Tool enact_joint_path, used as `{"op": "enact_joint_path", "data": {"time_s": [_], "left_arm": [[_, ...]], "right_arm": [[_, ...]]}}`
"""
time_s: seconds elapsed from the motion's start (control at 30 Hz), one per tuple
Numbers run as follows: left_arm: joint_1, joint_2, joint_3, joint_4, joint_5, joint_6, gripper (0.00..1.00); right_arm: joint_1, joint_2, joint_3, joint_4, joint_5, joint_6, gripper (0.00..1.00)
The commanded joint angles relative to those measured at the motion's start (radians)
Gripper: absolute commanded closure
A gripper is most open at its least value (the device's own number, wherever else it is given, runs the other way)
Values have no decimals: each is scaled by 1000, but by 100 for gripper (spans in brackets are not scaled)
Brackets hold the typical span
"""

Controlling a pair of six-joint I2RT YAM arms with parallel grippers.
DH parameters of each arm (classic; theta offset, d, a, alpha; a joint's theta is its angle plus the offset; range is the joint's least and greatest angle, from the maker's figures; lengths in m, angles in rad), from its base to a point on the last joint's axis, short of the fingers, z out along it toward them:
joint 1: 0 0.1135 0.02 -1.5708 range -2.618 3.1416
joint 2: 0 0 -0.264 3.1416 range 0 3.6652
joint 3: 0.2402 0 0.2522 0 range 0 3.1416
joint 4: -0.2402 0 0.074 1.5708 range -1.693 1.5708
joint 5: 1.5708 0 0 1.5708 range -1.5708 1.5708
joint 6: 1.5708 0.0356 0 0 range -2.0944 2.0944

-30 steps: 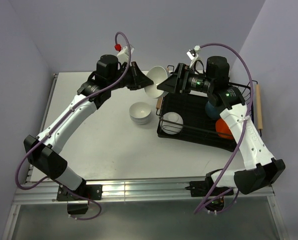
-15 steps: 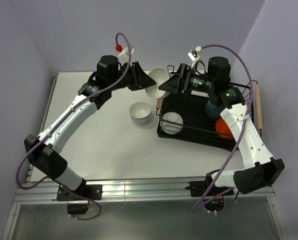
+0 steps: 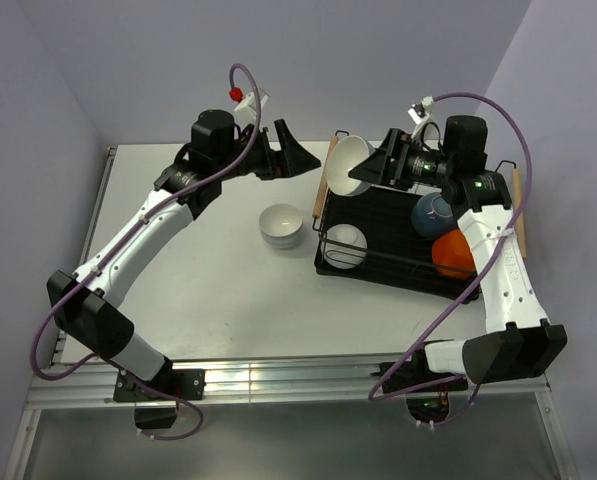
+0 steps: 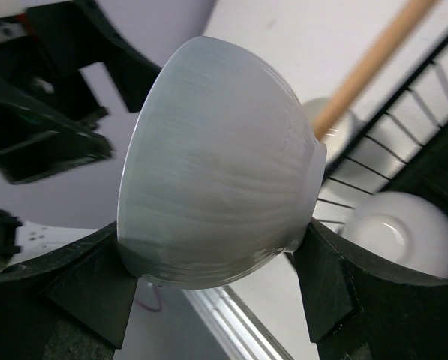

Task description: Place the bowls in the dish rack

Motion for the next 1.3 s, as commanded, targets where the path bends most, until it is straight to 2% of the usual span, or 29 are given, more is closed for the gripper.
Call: {"op": "enact_joint_path", "data": {"time_s": [0.0, 0.17, 0.33, 0.6, 0.73, 0.93, 1.1, 1.27], "left_arm": [[9, -59, 21, 6, -15, 50, 1], [7, -95, 27, -15, -44, 129, 0], [12, -115, 37, -64, -92, 214, 1], [16, -125, 51, -169, -132, 305, 1], [29, -141, 34, -175, -147, 304, 0], [67, -160, 14, -175, -152, 294, 1], [91, -166, 11, -186, -145, 288, 0], [110, -181, -7, -181, -142, 291, 1]], "right_arm": [[-69, -39, 73, -144, 23, -191, 100], [-172, -50, 84, -344, 109, -432, 100], [-215, -25, 96, -510, 292, -630, 100], [-213, 41, 104, -630, 529, -761, 100], [-192, 64, 84, -636, 624, -782, 100], [-94, 44, 0, -564, 748, -813, 100], [56, 29, -129, -415, 946, -919, 100], [80, 22, -207, -291, 1026, -1015, 100]]}}
